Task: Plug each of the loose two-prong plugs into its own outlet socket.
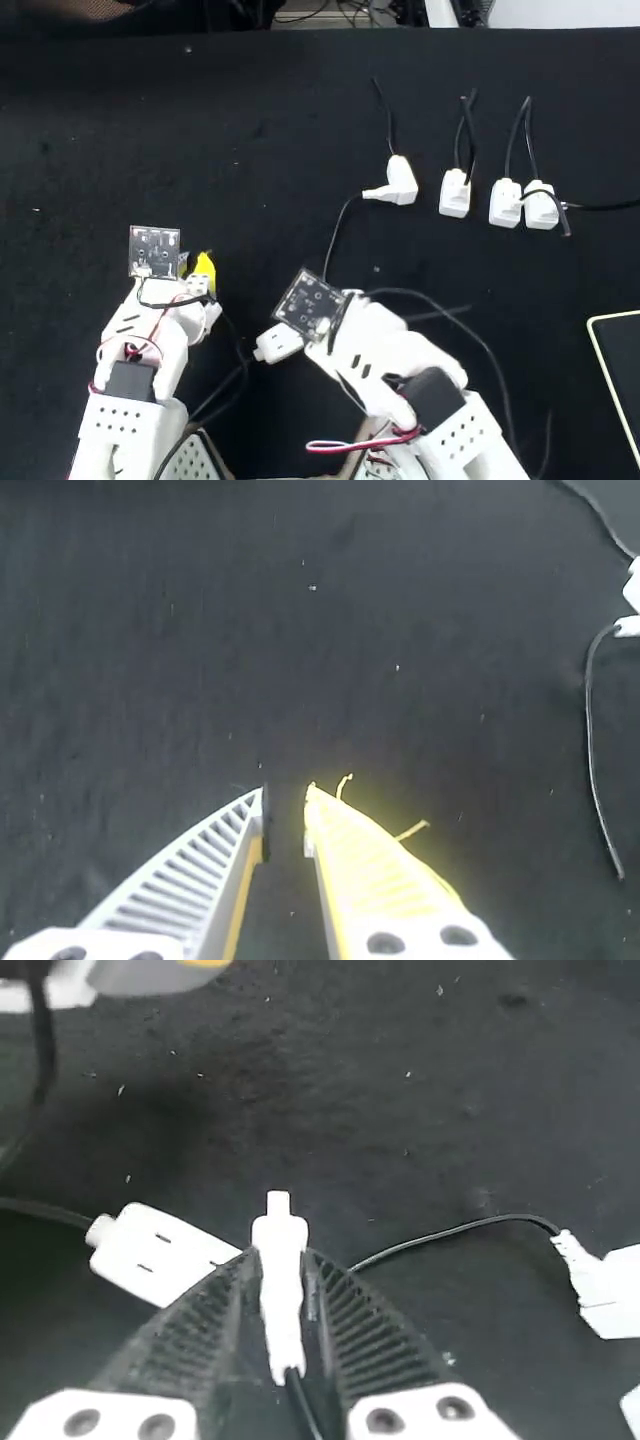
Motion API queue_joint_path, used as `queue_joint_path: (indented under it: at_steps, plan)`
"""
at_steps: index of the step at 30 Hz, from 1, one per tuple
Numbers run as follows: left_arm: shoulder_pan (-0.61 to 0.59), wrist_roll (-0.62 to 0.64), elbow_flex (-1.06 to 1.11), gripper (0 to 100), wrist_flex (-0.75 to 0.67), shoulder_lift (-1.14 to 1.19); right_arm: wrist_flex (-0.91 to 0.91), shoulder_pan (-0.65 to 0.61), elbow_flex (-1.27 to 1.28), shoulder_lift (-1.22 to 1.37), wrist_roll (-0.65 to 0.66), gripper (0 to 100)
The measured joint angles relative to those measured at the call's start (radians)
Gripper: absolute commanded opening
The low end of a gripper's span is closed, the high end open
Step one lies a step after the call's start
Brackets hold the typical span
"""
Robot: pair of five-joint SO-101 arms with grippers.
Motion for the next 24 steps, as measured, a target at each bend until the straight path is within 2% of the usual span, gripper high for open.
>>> queue_joint_path:
  at_steps: [2, 7, 10, 16, 20, 24]
  plan:
    - [-0.011, -0.005, 0.012, 8, 0.015, 0.000, 0.028, 0.006, -0.014, 0.000, 0.026, 1.1]
    - [-0.014, -0.123, 0.035, 8, 0.023, 0.000, 0.038, 0.006, -0.020, 0.003, 0.046, 1.1]
    - [-0.018, -0.150, 0.040, 8, 0.058, 0.000, 0.040, 0.006, -0.069, 0.051, 0.048, 1.1]
    - [-0.017, -0.153, 0.040, 8, 0.078, 0.000, 0.089, 0.006, -0.284, 0.371, 0.021, 1.1]
    - [-0.017, -0.158, 0.040, 8, 0.078, 0.000, 0.256, 0.006, -0.512, 0.638, -0.052, 1.1]
    - [-0.017, -0.158, 0.040, 8, 0.078, 0.000, 0.417, 0.006, -0.726, 0.898, -0.069, 1.1]
